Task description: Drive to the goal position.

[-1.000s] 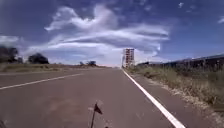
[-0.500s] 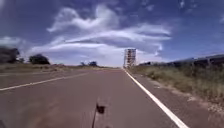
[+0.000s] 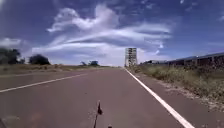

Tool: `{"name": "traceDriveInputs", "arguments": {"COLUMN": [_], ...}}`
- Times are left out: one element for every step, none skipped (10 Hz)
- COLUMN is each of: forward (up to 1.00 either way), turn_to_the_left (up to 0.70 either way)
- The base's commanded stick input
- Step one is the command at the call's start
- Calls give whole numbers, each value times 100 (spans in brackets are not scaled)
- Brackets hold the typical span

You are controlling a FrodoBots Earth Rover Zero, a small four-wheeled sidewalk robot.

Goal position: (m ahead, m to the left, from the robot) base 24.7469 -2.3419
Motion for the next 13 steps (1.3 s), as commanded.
{"name": "traceDriveInputs", "arguments": {"forward": [100, 100, 100, 100, 100, 100, 100, 100, 100, 100, 100, 100, 100], "turn_to_the_left": [0, 0, 0, 0, 0, 0, 0, 0, 0, 0, 0, 0, 0]}}
